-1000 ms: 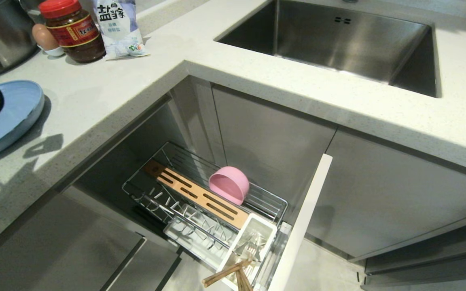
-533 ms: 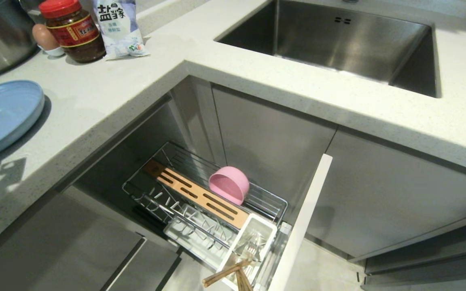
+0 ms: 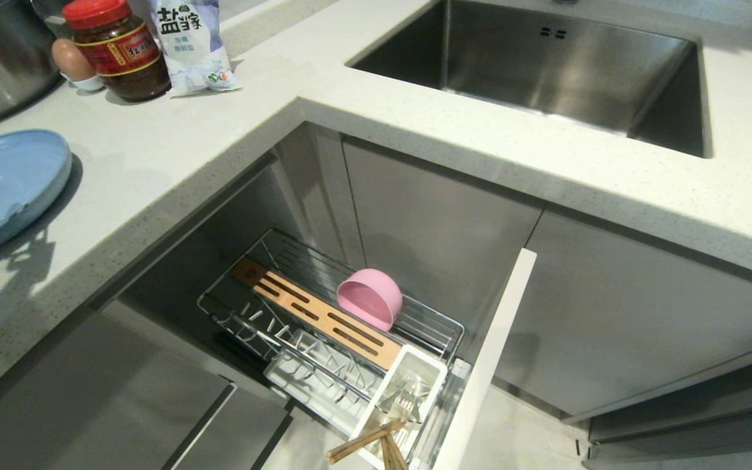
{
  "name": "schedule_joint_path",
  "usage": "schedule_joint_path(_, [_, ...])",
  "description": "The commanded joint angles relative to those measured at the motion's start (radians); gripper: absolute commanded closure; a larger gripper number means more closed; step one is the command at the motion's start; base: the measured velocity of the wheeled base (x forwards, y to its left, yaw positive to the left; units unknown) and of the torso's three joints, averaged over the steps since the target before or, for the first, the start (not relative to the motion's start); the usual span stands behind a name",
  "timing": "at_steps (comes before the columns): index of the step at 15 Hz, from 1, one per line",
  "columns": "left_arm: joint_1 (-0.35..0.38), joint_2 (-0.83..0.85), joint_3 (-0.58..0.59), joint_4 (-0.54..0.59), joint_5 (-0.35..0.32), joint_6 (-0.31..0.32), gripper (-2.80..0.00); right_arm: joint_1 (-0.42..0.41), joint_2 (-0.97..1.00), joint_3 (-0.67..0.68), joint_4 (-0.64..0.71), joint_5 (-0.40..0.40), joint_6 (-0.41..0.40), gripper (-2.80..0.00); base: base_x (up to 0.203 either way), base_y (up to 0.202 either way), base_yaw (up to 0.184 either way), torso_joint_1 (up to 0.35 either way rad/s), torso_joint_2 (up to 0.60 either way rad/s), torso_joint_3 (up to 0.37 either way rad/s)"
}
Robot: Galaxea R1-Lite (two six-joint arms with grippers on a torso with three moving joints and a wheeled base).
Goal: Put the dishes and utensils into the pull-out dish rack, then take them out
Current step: Pick up the plate and place it in the cupboard
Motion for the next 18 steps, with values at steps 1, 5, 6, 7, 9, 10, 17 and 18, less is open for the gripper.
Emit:
schedule_joint_path(1, [0.0, 0.037, 0.032, -0.06, 0.0, 0.0, -2.8, 0.0, -0.004, 0.0, -0.001, -0.001, 0.0, 0.0, 0.0, 0.0, 0.0, 0.0, 0.0, 0.0])
schedule_joint_path(5, [0.001, 0.1, 0.064, -0.16, -0.002, -0.002, -2.8, 0.0, -0.004, 0.0, -0.001, 0.0, 0.0, 0.0, 0.0, 0.0, 0.0, 0.0, 0.0, 0.0])
schedule_joint_path(6, [0.001, 0.111, 0.064, -0.174, -0.006, -0.014, -2.8, 0.0, -0.004, 0.0, -0.001, -0.001, 0.0, 0.0, 0.0, 0.0, 0.0, 0.0, 0.0, 0.0])
schedule_joint_path(7, [0.002, 0.128, 0.063, -0.186, -0.01, -0.031, -2.8, 0.0, -0.004, 0.0, -0.001, 0.0, 0.0, 0.0, 0.0, 0.0, 0.0, 0.0, 0.0, 0.0])
schedule_joint_path(9, [0.006, 0.149, 0.063, -0.19, -0.011, -0.036, -2.8, 0.002, -0.004, 0.0, -0.001, 0.0, 0.0, 0.0, 0.0, 0.0, 0.0, 0.0, 0.0, 0.0])
schedule_joint_path(10, [0.008, 0.164, 0.063, -0.193, -0.011, -0.038, -2.8, 0.002, -0.004, 0.0, -0.001, 0.0, 0.0, 0.0, 0.0, 0.0, 0.0, 0.0, 0.0, 0.0])
schedule_joint_path(17, [0.036, 0.223, 0.069, -0.286, -0.017, -0.045, -2.8, 0.0, -0.004, 0.0, -0.001, 0.0, 0.0, 0.0, 0.0, 0.0, 0.0, 0.0, 0.0, 0.0])
schedule_joint_path(18, [0.038, 0.229, 0.069, -0.293, -0.031, -0.046, -2.8, 0.001, -0.004, 0.0, -0.001, -0.001, 0.0, 0.0, 0.0, 0.0, 0.0, 0.0, 0.0, 0.0])
